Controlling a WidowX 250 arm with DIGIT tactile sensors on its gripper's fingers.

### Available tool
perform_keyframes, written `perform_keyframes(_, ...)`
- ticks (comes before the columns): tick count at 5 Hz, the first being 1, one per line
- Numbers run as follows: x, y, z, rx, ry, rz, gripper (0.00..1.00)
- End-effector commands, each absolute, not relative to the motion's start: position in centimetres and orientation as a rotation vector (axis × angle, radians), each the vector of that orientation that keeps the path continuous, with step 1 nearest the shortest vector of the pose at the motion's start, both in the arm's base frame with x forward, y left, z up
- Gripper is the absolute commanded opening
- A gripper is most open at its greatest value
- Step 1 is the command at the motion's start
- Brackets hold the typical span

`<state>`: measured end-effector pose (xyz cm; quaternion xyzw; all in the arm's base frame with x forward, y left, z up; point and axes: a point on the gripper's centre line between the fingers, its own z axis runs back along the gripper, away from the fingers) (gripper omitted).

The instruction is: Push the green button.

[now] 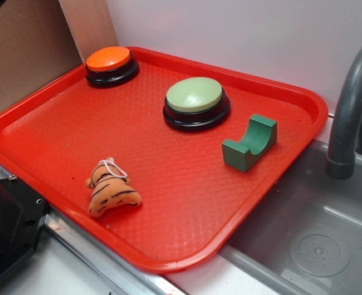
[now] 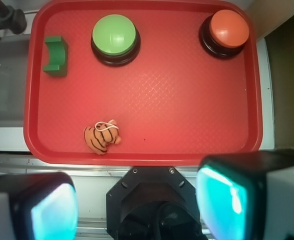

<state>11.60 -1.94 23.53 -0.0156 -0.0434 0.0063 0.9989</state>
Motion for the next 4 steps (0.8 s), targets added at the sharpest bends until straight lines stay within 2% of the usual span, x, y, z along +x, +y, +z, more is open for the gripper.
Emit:
perform_keyframes(1, 11.6, -1.9, 23.5, -0.031, -0.087, 0.013, 1.00)
perform_keyframes(2, 16.1, -1.6, 21.0, -0.011, -0.096, -0.027, 1.00)
perform_keyframes(3, 21.1, -2.2, 16.4, -0.008, -0.093, -0.109, 1.00)
perform_keyframes(4, 23.9, -2.1, 13.3, -0.047, -0.124, -0.143, 1.00)
